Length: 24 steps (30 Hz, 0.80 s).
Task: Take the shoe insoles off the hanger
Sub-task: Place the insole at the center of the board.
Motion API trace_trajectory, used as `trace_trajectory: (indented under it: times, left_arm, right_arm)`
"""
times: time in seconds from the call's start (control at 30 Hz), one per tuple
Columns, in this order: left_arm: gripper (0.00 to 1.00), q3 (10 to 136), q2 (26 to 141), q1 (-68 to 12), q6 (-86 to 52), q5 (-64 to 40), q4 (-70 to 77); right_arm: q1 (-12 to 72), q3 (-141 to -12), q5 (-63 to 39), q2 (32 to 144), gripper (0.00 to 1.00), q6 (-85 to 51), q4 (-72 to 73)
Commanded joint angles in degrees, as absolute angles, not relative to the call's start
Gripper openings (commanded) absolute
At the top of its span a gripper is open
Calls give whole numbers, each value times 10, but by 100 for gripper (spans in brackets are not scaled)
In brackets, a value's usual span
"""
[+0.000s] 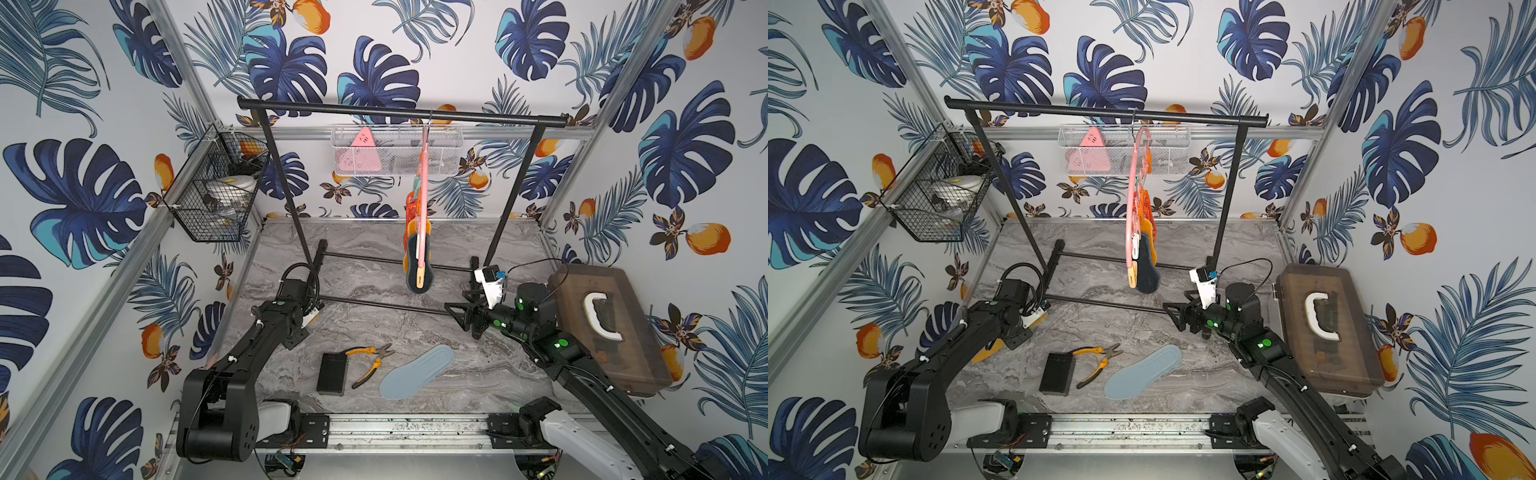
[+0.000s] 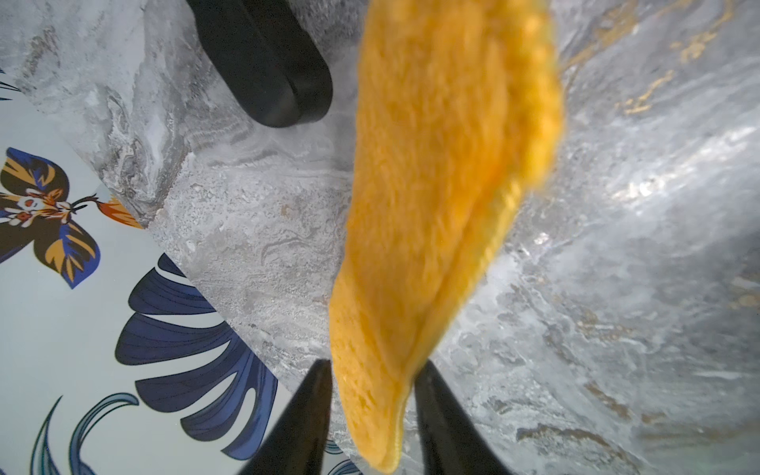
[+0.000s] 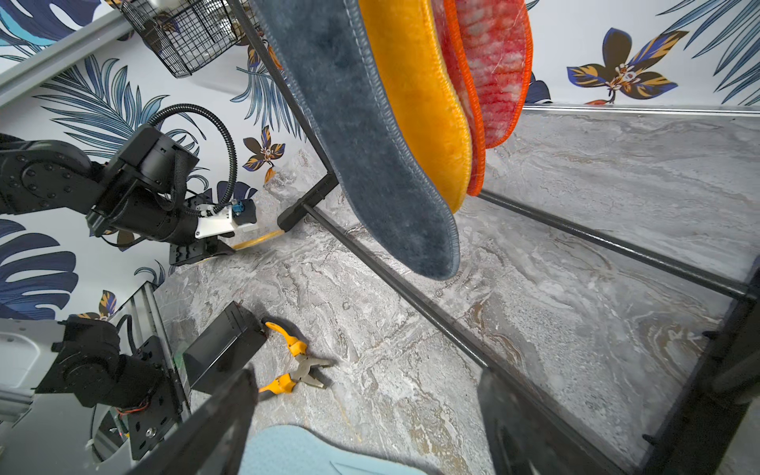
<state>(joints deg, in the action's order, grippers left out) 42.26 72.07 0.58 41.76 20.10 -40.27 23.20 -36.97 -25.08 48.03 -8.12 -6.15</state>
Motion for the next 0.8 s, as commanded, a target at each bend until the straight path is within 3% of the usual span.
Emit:
trace_trajectory:
  times: [0.0,0.43,0.63,0.77]
  left_arm:
    - [45,437,706,7,409,174,-431]
    - [56,508,623,7,412,112,-555]
    - [56,664,673,7,425,15,-651]
    - [56,763,710,7,361,-93,-683]
  right_arm:
    - [233,-369,-246,483,87,-80,-63]
    - [233,-356,-227,492,87,-92,-48]
    - [232,-386,-231,478,87,-96,-101]
    - [233,-386,-169,438,89,-87,-168]
